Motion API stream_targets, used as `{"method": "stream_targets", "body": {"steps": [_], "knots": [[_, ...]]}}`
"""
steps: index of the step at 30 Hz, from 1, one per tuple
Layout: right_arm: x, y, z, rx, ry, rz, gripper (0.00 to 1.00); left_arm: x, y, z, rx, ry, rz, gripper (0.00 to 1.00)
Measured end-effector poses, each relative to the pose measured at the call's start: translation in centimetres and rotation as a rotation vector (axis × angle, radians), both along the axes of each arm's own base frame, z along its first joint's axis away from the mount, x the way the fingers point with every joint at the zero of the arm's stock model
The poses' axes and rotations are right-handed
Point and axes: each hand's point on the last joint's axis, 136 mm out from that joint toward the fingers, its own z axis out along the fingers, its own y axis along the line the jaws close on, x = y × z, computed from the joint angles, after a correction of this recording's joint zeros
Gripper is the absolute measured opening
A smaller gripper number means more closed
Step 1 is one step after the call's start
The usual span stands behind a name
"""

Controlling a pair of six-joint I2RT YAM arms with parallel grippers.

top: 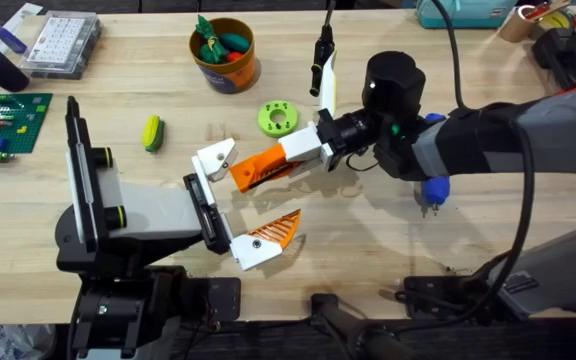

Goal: Pick up the gripper from the table and insert it into the empty holder that is missing its gripper. Then pick up a screw, insert it into the mounting hole, and use the screwdriver to tighten it. Finally, clean up the table by picking up the vegetable and placing it into the bucket.

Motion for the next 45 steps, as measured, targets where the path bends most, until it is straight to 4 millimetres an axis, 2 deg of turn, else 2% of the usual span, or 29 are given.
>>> {"method": "stream_targets", "body": {"steps": [16,34,45], "knots": [[0.1,-0.2,-0.1,-0.006,0.013,-0.003,0.015,0.1,0.1,-1.0,0.001,0.075,0.011,0.988],[0.2,-0.2,0.3,0.009,-0.004,-0.001,0.014,0.0,0.0,-1.1,0.000,0.079,0.003,0.988],[0.7,0.2,1.4,0.027,-0.010,0.001,0.013,-0.1,0.0,-1.1,0.005,0.067,0.000,0.988]]}}
